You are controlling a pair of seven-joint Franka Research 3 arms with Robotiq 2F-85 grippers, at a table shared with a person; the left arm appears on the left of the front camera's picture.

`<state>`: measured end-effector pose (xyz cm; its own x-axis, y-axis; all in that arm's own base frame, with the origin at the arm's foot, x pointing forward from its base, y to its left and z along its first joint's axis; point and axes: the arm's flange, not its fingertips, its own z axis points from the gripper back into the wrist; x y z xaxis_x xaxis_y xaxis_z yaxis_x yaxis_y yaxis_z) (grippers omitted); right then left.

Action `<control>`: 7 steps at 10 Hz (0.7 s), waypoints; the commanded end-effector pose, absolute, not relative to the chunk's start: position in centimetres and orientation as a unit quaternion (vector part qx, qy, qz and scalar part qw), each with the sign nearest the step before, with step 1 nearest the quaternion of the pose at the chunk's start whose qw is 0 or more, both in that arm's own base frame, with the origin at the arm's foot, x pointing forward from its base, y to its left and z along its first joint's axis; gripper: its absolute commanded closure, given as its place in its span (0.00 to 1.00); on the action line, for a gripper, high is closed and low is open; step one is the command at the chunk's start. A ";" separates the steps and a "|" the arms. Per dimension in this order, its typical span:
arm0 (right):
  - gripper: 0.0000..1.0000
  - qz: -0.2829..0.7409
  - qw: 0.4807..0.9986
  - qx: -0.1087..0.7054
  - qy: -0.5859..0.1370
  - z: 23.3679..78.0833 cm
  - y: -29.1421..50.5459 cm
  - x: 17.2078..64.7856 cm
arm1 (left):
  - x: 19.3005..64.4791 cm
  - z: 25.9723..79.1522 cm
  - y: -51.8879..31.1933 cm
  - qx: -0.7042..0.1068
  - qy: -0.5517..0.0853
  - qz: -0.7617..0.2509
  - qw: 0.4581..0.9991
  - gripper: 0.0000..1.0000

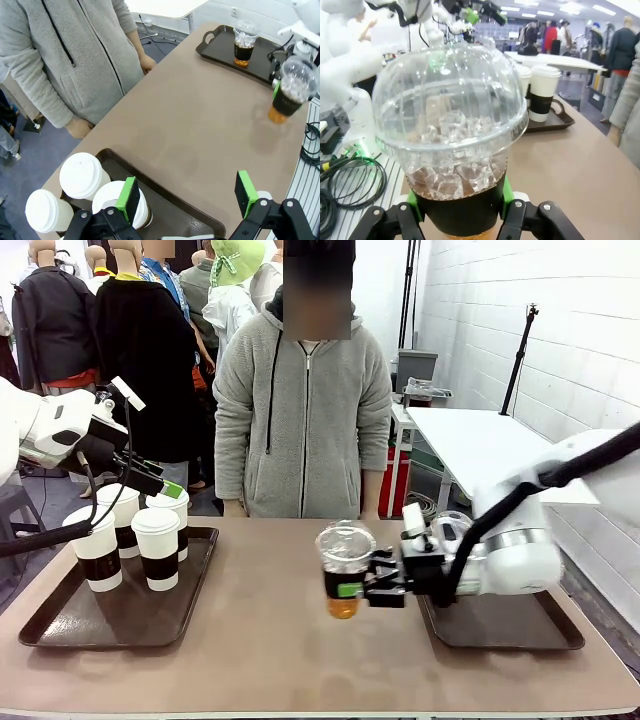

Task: Distribute the coffee onto the tray.
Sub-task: Pick up another iced Americano from the middle of the table and place it on the right Handle tray.

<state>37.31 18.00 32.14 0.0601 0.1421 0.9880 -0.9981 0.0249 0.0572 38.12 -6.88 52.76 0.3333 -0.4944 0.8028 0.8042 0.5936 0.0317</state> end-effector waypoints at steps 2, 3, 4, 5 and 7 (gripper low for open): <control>0.34 0.513 0.563 0.478 -0.438 33.9 10.9 36.9 | 38.4 52.4 -6.7 -0.195 -0.410 -0.419 0.787 0.00; 0.34 0.507 0.572 0.476 -0.435 33.6 9.3 37.1 | 38.4 52.4 -6.7 -0.195 -0.410 -0.419 0.787 0.00; 0.34 0.508 0.576 0.473 -0.432 33.2 8.4 37.2 | 38.4 52.4 -6.7 -0.195 -0.410 -0.419 0.787 0.00; 0.34 0.505 0.576 0.474 -0.434 33.1 8.0 37.2 | 38.4 52.4 -6.7 -0.195 -0.410 -0.419 0.787 0.00; 0.34 0.514 0.581 0.457 -0.434 32.5 7.6 38.3 | 38.4 52.4 -6.7 -0.195 -0.410 -0.419 0.787 0.00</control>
